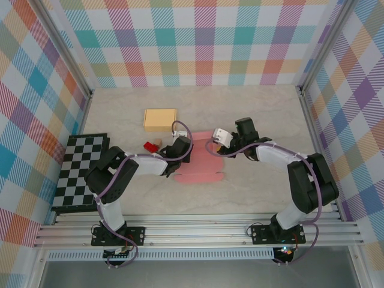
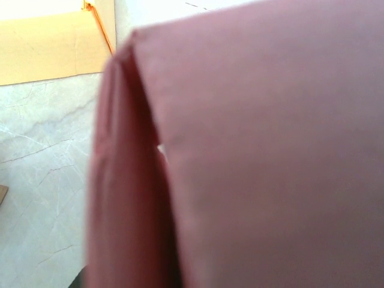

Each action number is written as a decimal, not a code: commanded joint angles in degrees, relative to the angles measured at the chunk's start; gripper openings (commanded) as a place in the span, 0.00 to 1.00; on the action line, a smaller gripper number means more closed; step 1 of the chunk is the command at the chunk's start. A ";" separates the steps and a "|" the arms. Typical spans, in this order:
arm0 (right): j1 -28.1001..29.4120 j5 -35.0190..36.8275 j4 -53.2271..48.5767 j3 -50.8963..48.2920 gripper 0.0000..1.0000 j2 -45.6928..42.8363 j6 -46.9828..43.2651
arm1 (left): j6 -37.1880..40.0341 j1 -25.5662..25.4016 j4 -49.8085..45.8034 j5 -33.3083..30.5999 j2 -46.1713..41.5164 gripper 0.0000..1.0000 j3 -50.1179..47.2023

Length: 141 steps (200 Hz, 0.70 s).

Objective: Fold the paper box

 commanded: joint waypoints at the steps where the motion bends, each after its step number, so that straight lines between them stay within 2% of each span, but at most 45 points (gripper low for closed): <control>1: 0.29 1.59 4.64 2.59 0.41 0.82 4.85 | 2.92 -0.19 0.91 3.50 0.67 0.00 0.37; 41: 0.29 -0.72 3.66 1.42 0.41 -2.81 9.74 | 2.72 -0.20 -0.05 2.07 0.80 0.00 0.50; 64: -0.26 -2.41 -0.79 0.51 0.41 -5.85 6.25 | 2.73 -0.09 -0.21 2.00 0.76 0.00 0.41; 107: -4.70 -4.91 -7.88 -0.31 0.44 -11.46 0.06 | 2.81 0.22 -0.23 2.16 0.75 0.00 0.32; 141: -10.31 -6.23 -11.17 1.00 0.46 -10.16 -4.04 | 2.72 0.32 -0.23 2.48 0.76 0.00 0.32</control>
